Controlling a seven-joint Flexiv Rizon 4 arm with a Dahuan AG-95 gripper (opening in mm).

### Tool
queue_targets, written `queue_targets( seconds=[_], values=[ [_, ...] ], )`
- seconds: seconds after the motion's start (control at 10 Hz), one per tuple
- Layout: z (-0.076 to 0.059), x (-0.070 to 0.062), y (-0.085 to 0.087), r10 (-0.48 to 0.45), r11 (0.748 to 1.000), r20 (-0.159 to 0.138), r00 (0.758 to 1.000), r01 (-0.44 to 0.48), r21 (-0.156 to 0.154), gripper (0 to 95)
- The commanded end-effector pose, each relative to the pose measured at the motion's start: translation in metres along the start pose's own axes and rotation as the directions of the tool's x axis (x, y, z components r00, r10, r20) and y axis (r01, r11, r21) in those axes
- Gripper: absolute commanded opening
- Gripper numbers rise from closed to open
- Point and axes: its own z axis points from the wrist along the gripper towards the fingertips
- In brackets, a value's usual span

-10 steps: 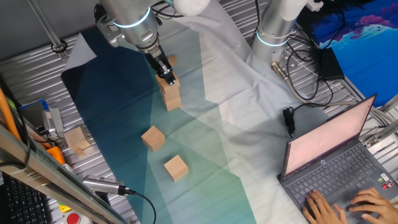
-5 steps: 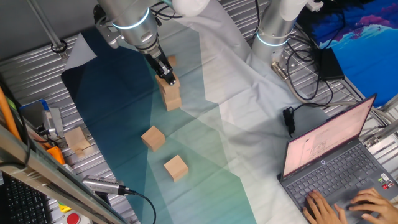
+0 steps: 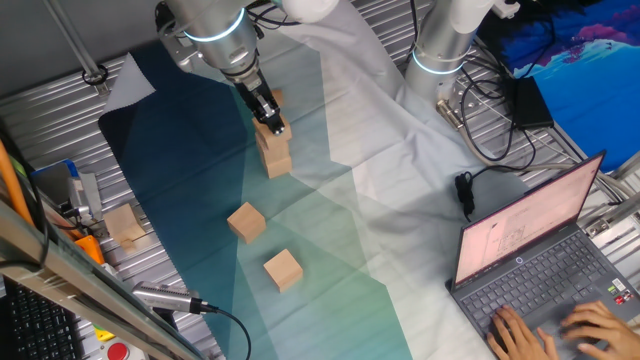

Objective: Stack the blocks in a vertical line of five

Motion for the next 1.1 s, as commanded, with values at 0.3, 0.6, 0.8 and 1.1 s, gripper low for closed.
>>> queue_targets(
  seconds=[0.3, 0.6, 0.8, 1.1],
  values=[
    [0.0012, -0.0013, -0.0013, 0.06, 0.998, -0.003, 0.998, -0.06, -0.011, 0.0],
    [0.0017, -0.0013, -0.0017, 0.062, 0.998, -0.002, 0.998, -0.062, -0.024, 0.0],
    [0.0018, -0.0012, -0.0017, 0.056, 0.998, -0.001, 0.998, -0.056, -0.025, 0.0],
    [0.0018, -0.0014, -0.0016, 0.053, 0.998, 0.0, 0.999, -0.053, -0.028, 0.0]
  ],
)
